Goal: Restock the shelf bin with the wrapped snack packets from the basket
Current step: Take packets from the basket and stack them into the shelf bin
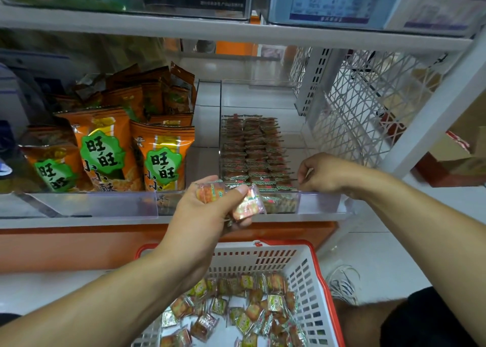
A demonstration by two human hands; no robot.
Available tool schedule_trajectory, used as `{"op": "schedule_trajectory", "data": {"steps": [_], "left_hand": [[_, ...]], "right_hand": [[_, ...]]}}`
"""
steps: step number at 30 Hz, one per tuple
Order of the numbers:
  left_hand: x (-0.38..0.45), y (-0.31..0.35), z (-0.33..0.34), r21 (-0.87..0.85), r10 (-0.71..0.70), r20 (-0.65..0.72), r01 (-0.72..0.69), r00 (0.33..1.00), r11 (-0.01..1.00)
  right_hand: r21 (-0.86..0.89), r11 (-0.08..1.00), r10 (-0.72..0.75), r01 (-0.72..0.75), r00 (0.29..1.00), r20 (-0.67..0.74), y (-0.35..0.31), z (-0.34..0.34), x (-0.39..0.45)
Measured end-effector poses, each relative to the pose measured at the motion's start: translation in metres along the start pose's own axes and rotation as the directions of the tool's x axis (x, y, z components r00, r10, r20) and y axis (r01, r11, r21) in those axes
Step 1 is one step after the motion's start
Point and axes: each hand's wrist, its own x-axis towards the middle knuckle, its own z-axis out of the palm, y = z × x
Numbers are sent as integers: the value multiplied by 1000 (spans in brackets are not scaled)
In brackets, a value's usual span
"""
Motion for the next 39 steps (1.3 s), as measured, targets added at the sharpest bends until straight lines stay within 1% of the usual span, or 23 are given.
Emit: {"op": "schedule_trajectory", "data": {"steps": [2, 4, 5, 6, 7, 8, 9, 10, 11, 12, 15, 16, 18, 19, 21, 23, 25, 26, 28, 32, 34, 36, 39], "left_hand": [[-1, 0, 0, -42, -15, 5, 15, 1000, 999], [-2, 1, 0, -108, -27, -1, 27, 1000, 994], [-3, 2, 0, -145, -31, -5, 30, 1000, 989], [-4, 3, 0, -171, -31, -6, 30, 999, 985], [-5, 3, 0, -186, -29, -3, 28, 1000, 982], [-6, 4, 0, -194, -25, 5, 26, 1000, 981], [-7, 6, 1, -199, -22, 18, 25, 1000, 980], [-8, 8, 2, -199, -17, 34, 24, 999, 980], [-9, 9, 3, -202, -16, 46, 25, 999, 979], [-10, 10, 2, -211, -24, 47, 34, 999, 977], [-14, 13, -2, -228, -100, 15, 101, 995, 968], [-16, 13, -3, -196, -116, 24, 118, 993, 973], [-20, 12, -3, -113, -120, 46, 124, 992, 986], [-23, 12, -1, -72, -111, 44, 114, 993, 991], [-29, 10, 3, 29, -87, 21, 87, 996, 996], [-34, 5, 6, 159, -61, 26, 56, 998, 986], [-40, 2, 8, 209, -46, 39, 37, 998, 977], [-42, 2, 9, 197, -45, 49, 34, 998, 980], [-41, 4, 7, 148, -45, 64, 35, 997, 988], [-35, 13, -2, -21, -92, 106, 95, 990, 995], [-34, 16, -3, -85, -118, 146, 131, 982, 988], [-33, 17, -4, -116, -90, 144, 107, 985, 987], [-30, 19, -6, -131, -18, 54, 25, 998, 991]], "right_hand": [[-60, 998, -13, 11, 999, -35, -3, -4, -5], [-111, 991, -95, 73, 973, -212, -10, -11, -15], [-45, 988, -152, 145, 943, -295, -16, -14, -22], [91, 968, -195, 234, 929, -313, -25, -16, -31], [271, 912, -239, 307, 937, -254, -36, -16, -43], [429, 839, -298, 334, 943, -152, -46, -13, -54], [504, 796, -355, 335, 933, -60, -53, -7, -64], [512, 780, -413, 359, 911, -8, -58, 0, -71], [487, 772, -463, 407, 886, -6, -61, 6, -77], [455, 763, -498, 460, 866, -41, -63, 10, -79], [468, 693, -560, 548, 818, -129, -63, 10, -83], [451, 684, -589, 574, 799, -124, -64, 10, -84], [330, 711, -625, 621, 773, -107, -64, 14, -85], [272, 732, -625, 625, 774, -99, -65, 18, -85], [234, 754, -620, 614, 783, -58, -67, 25, -87], [142, 744, -656, 653, 754, -27, -68, 31, -88], [-10, 712, -702, 702, 712, -10, -70, 35, -91], [-53, 698, -716, 714, 698, -9, -71, 35, -93], [-50, 677, -736, 734, 676, -47, -70, 34, -94], [46, 640, -723, 767, 621, -303, -68, 27, -90], [68, 619, -716, 782, 598, -360, -66, 25, -88], [126, 618, -700, 776, 616, -360, -65, 25, -87], [393, 641, -556, 659, 752, -355, -61, 22, -83]]}}
